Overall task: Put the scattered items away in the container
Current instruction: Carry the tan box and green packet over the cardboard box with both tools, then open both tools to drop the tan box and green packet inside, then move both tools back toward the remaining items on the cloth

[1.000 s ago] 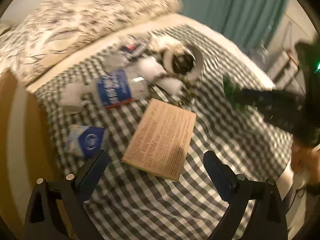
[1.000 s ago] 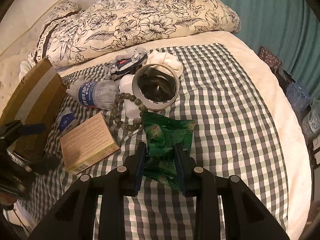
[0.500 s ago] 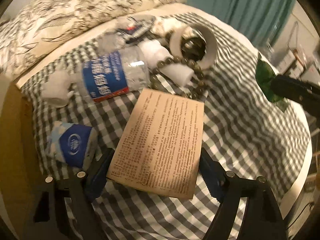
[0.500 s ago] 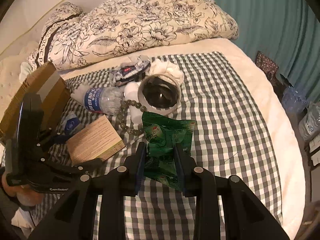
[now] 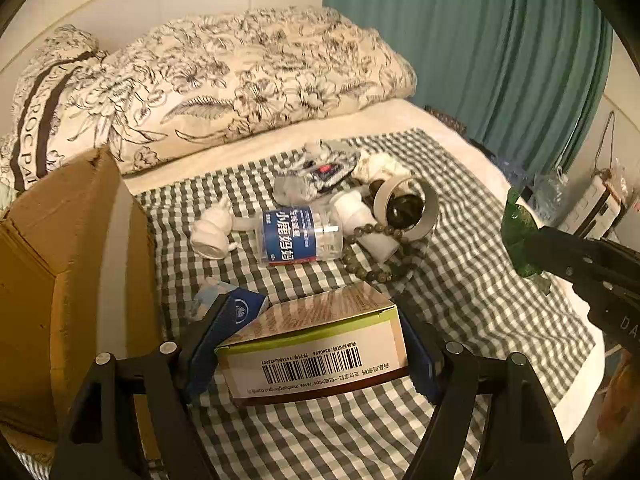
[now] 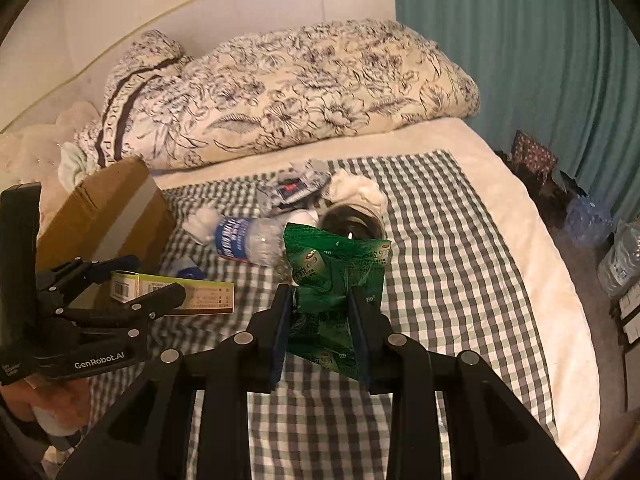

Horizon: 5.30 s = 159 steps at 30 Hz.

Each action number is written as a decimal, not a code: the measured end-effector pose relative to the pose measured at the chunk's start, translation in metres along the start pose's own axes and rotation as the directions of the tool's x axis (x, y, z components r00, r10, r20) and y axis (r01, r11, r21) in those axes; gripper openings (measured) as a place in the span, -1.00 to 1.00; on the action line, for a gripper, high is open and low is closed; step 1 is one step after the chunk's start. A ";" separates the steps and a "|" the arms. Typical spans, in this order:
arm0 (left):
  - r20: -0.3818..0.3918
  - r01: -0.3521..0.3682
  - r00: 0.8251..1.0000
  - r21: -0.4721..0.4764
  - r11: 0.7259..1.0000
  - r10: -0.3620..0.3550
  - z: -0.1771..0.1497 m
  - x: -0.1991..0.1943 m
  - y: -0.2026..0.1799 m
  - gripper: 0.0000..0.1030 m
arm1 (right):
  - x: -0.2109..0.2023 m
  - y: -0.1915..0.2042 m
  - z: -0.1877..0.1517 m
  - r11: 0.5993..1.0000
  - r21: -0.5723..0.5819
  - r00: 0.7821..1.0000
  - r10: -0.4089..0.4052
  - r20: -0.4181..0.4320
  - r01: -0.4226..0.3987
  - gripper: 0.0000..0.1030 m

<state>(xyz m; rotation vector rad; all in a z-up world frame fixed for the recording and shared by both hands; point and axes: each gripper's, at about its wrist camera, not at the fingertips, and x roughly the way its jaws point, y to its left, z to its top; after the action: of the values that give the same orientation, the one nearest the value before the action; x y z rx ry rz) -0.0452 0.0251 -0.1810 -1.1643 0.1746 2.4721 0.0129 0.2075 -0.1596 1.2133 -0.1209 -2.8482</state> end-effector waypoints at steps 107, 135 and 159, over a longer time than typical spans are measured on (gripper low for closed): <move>-0.101 -0.374 0.927 -0.304 0.876 0.361 -0.028 -0.074 0.279 0.54 | 0.089 0.310 0.037 0.877 -0.303 0.923 0.316 -0.220 -0.373 -0.46; 0.017 -0.356 0.925 -0.303 0.884 0.378 0.004 -0.125 0.238 0.69 | 0.033 0.285 0.049 0.879 -0.336 0.940 0.329 -0.084 -0.338 0.05; 0.217 -0.330 0.890 -0.297 0.896 0.400 0.030 -0.200 0.160 0.90 | -0.061 0.202 0.063 0.922 -0.246 0.936 0.334 0.110 -0.300 0.05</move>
<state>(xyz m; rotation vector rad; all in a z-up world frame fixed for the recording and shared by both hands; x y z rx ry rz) -0.0169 -0.1726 -0.0179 -0.9337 -0.0028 3.0389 0.0114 0.0145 -0.0542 0.8472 0.0035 -2.5793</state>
